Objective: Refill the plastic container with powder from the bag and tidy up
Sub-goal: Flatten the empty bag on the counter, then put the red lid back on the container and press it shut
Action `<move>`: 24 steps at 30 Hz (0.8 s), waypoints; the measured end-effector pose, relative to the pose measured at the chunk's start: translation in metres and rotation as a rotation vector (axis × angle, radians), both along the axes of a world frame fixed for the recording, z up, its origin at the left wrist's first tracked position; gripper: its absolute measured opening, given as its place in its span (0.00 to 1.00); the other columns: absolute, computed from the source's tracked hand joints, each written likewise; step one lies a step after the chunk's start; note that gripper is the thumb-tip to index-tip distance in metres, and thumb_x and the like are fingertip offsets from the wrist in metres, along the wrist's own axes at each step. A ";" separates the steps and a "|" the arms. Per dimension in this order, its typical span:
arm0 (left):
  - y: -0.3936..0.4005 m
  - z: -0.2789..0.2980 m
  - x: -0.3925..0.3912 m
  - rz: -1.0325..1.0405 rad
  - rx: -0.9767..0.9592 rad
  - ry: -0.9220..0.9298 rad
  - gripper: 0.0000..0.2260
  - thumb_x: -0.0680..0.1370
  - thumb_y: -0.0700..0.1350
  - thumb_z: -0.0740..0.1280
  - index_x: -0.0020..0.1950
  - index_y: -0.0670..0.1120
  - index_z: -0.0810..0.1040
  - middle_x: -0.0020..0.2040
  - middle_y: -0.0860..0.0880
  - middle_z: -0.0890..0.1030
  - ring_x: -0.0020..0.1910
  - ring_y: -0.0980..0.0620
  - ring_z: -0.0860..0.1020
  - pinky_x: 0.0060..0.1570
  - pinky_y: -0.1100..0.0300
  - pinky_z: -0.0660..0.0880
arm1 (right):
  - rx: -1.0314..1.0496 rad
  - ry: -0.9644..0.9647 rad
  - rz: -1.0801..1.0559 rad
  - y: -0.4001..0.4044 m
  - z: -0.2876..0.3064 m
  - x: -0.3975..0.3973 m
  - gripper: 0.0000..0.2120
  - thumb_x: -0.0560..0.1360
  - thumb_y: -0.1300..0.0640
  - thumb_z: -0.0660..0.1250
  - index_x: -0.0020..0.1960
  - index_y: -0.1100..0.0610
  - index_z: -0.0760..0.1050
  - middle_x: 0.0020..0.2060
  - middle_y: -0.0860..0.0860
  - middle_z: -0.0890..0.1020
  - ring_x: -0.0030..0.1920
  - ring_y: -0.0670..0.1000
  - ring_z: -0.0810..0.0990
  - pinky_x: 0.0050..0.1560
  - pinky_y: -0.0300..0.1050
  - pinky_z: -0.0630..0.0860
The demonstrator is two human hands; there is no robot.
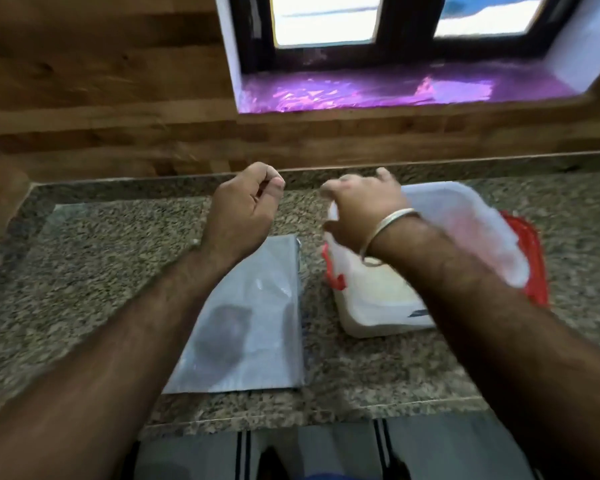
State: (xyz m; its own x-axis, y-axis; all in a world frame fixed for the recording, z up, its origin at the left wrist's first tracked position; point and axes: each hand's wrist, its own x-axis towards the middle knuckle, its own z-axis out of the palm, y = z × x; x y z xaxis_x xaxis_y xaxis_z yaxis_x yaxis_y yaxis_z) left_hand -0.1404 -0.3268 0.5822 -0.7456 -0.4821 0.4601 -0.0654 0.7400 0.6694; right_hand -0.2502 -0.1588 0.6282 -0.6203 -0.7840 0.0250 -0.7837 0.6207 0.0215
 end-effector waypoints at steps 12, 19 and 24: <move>0.260 -0.034 -0.075 -0.314 -0.417 -0.589 0.25 0.81 0.70 0.60 0.54 0.50 0.82 0.50 0.48 0.86 0.51 0.43 0.84 0.47 0.49 0.79 | -0.283 -0.287 -0.472 0.251 -0.083 -0.180 0.10 0.76 0.60 0.67 0.53 0.54 0.85 0.55 0.59 0.86 0.57 0.62 0.83 0.58 0.51 0.79; 0.269 -0.041 -0.083 -0.303 -0.538 -0.748 0.27 0.84 0.69 0.54 0.45 0.49 0.76 0.45 0.45 0.84 0.48 0.40 0.82 0.46 0.47 0.79 | -0.087 -0.476 -0.350 0.292 -0.195 -0.164 0.17 0.73 0.41 0.74 0.49 0.55 0.83 0.47 0.54 0.87 0.49 0.59 0.84 0.48 0.47 0.77; 0.270 -0.042 -0.084 -0.307 -0.547 -0.744 0.28 0.84 0.69 0.53 0.44 0.48 0.76 0.42 0.48 0.83 0.44 0.43 0.81 0.47 0.47 0.80 | 0.028 -0.340 -0.242 0.305 -0.234 -0.151 0.09 0.73 0.51 0.70 0.51 0.53 0.83 0.50 0.55 0.86 0.53 0.60 0.83 0.52 0.48 0.79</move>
State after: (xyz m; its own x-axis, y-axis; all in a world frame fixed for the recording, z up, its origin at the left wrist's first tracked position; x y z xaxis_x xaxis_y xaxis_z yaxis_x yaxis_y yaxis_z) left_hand -0.2248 -0.0571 0.5397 -0.9940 -0.0782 -0.0768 -0.0853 0.9919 0.0936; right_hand -0.4007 0.1466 0.3940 -0.7559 -0.6122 -0.2322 -0.5808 0.7906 -0.1939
